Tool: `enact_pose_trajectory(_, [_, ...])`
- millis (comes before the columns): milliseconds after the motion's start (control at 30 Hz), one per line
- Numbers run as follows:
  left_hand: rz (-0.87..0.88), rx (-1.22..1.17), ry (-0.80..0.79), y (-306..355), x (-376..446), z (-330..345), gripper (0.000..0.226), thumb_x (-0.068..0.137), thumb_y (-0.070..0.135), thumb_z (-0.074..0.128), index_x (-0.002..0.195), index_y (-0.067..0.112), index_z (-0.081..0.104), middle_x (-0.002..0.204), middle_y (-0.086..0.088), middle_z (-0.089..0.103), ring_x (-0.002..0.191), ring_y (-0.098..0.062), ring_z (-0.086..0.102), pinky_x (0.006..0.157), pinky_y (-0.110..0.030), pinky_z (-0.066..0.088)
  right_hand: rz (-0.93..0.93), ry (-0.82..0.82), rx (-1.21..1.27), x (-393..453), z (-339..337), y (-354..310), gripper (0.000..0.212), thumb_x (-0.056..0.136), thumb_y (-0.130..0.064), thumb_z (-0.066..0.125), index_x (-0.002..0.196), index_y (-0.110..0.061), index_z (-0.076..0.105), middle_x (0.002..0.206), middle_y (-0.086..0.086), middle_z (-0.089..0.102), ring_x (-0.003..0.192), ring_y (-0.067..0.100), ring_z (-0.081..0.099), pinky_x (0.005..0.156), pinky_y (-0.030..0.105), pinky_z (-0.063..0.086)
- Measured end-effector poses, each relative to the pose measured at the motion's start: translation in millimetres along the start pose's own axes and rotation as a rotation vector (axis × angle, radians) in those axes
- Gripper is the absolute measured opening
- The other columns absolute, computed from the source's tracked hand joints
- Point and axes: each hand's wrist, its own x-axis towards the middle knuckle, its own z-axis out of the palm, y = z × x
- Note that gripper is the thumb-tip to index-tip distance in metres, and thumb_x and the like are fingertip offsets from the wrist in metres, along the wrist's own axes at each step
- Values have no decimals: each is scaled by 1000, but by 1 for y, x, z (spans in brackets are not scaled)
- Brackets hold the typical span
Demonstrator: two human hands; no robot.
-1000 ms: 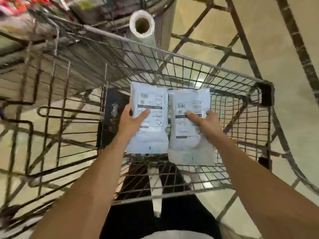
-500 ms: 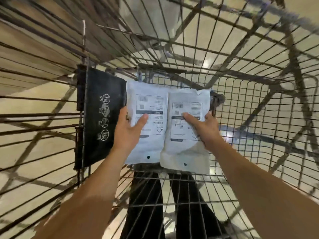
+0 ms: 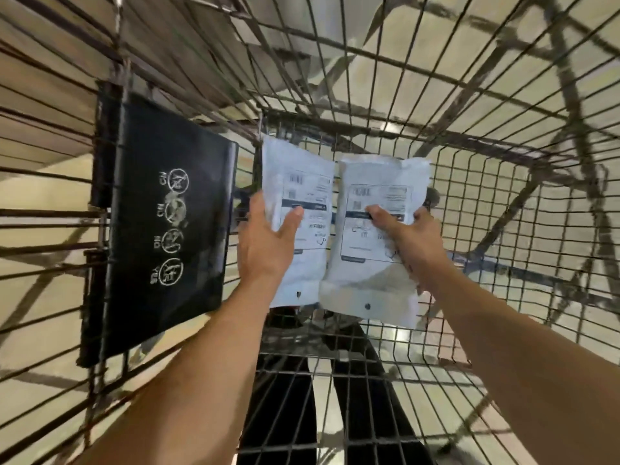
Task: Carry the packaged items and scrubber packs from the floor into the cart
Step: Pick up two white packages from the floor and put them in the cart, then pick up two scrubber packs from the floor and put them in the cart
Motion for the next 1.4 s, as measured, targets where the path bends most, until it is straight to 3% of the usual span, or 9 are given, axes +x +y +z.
enact_pose_trajectory(167, [-48,114,14,-3,22,5,56,101,50,61,147,25,42,132,-10,67,118,-39,63,95,-49,53,-70,114,-268,6,16,-1,76,85,-45,85,141,-9,49,110,-8,71,99,19,72,92,37,58])
enact_pose_trajectory(367, [-23,460,47,21,21,11,62,103,54,55,145,10,42,131,-22,64,119,-45,62,84,-47,47,14,158,-892,9,13,-15,108,87,-87,45,152,-3,26,130,21,65,119,44,64,96,53,51])
enact_pose_trajectory(633, [17,598,-67,56,29,2,51,103,45,60,123,-1,67,121,-18,68,111,-40,67,78,-39,52,-51,339,-955,-10,16,-27,95,93,-74,53,154,-7,25,150,23,35,141,44,36,107,60,41])
enact_pose_trajectory(733, [-95,402,-3,57,13,13,71,98,39,62,151,-3,41,133,-19,65,116,-43,65,93,-50,58,-143,396,-1002,-22,9,-40,89,97,-68,51,156,-6,25,154,21,32,142,41,33,107,60,40])
enact_pose_trajectory(867, [-127,504,-44,61,-32,21,111,96,45,65,163,-4,-9,164,-34,25,151,-51,28,121,-58,31,-195,392,-1003,-46,0,-54,82,102,-64,45,155,-5,26,158,21,28,145,41,30,111,59,36])
enact_pose_trajectory(933, [-47,618,-109,66,-57,14,103,99,47,62,166,3,-3,171,-29,10,157,-47,15,126,-56,22,-248,381,-989,-63,-5,-68,78,103,-64,43,154,-6,29,157,22,32,144,41,32,112,58,36])
enact_pose_trajectory(1033, [238,868,-89,89,-91,-18,77,102,43,53,164,14,19,165,-22,33,151,-39,34,119,-51,35,-378,335,-1014,-96,-12,-99,71,104,-56,48,154,-8,34,156,20,40,142,41,37,110,54,39])
enact_pose_trajectory(1233, [552,1102,198,157,-169,-146,52,103,47,44,148,23,42,140,-9,55,132,-30,48,110,-48,35,-805,240,-1193,-187,-24,-183,54,99,-46,64,138,-9,59,133,18,65,118,43,62,86,52,56])
enact_pose_trajectory(1400, [603,1076,569,177,-243,-263,51,93,48,60,134,18,63,125,-14,67,119,-36,60,102,-49,36,-1128,152,-1267,-275,-17,-267,61,97,-52,58,146,-15,55,136,13,64,119,41,61,88,51,58])
